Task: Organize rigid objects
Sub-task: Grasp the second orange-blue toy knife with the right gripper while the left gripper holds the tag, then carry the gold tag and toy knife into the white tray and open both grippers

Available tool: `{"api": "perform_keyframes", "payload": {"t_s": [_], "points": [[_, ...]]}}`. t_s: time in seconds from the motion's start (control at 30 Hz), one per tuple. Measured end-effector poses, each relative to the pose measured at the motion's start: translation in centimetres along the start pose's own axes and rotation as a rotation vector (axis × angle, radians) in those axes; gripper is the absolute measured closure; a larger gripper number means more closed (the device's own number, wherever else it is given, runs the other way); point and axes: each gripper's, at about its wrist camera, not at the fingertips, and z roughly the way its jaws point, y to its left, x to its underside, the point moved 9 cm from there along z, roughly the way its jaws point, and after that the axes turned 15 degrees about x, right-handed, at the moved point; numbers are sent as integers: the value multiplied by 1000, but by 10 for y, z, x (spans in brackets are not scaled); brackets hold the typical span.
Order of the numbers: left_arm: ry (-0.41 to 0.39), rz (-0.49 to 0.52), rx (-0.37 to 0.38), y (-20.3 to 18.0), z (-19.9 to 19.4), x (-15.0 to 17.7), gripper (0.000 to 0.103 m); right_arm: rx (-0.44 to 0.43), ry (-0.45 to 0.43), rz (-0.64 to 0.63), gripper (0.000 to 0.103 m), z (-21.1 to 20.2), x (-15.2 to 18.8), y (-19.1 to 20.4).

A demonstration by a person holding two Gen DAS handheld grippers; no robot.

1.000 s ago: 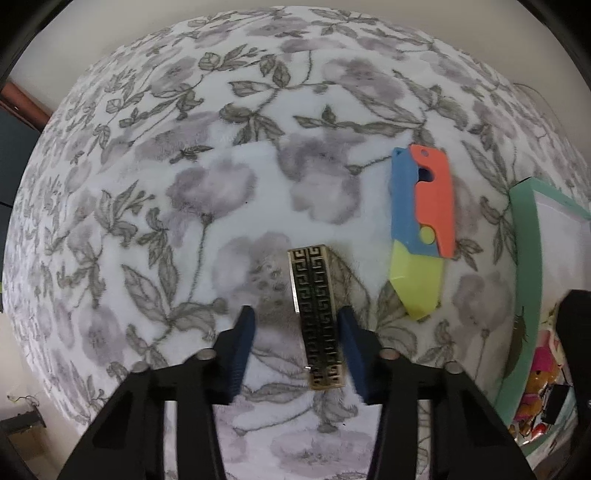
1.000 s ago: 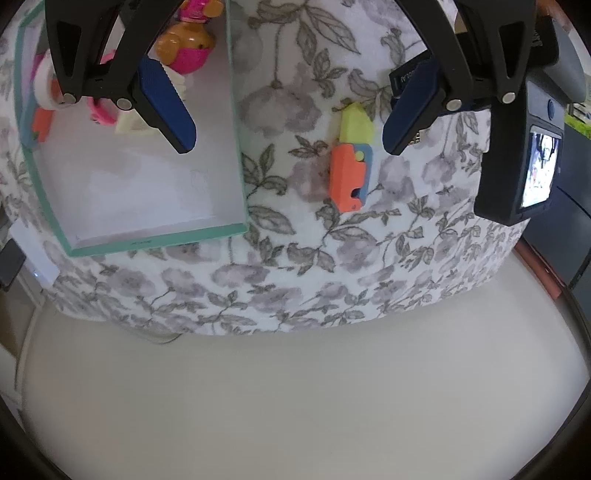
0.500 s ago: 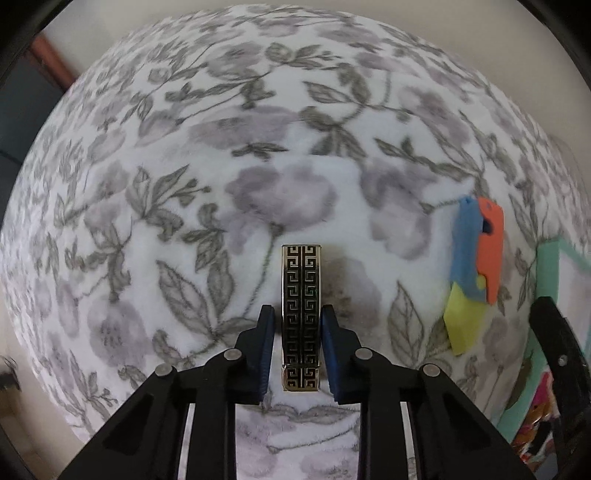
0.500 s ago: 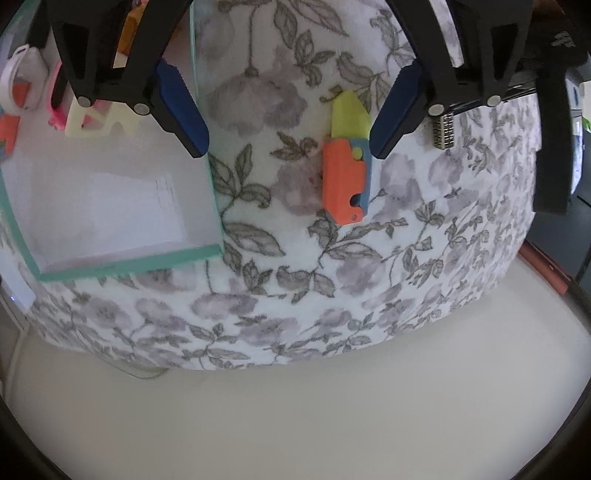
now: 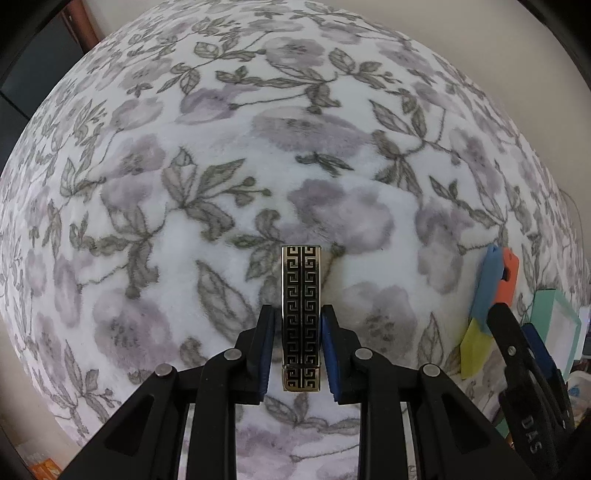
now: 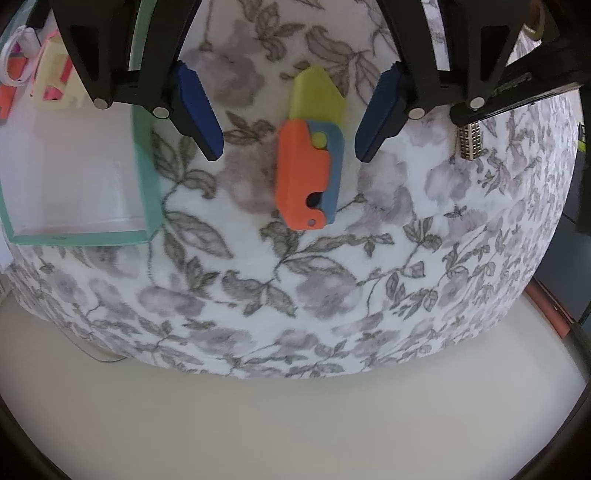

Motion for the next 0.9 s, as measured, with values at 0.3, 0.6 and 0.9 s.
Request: {"api": "perform_keyframes", "payload": {"t_s": [0.3,0.6,0.9], "points": [[3,6,-3,21,-2,1,77,52,11,-59,42,14,2,19],[-5,51,-69,11,10,-2,77,90,2,-80,50,17,2,18],[-26,97,-139,-1,18,-3,77,56,-15,-60,58,8,15,7]]}}
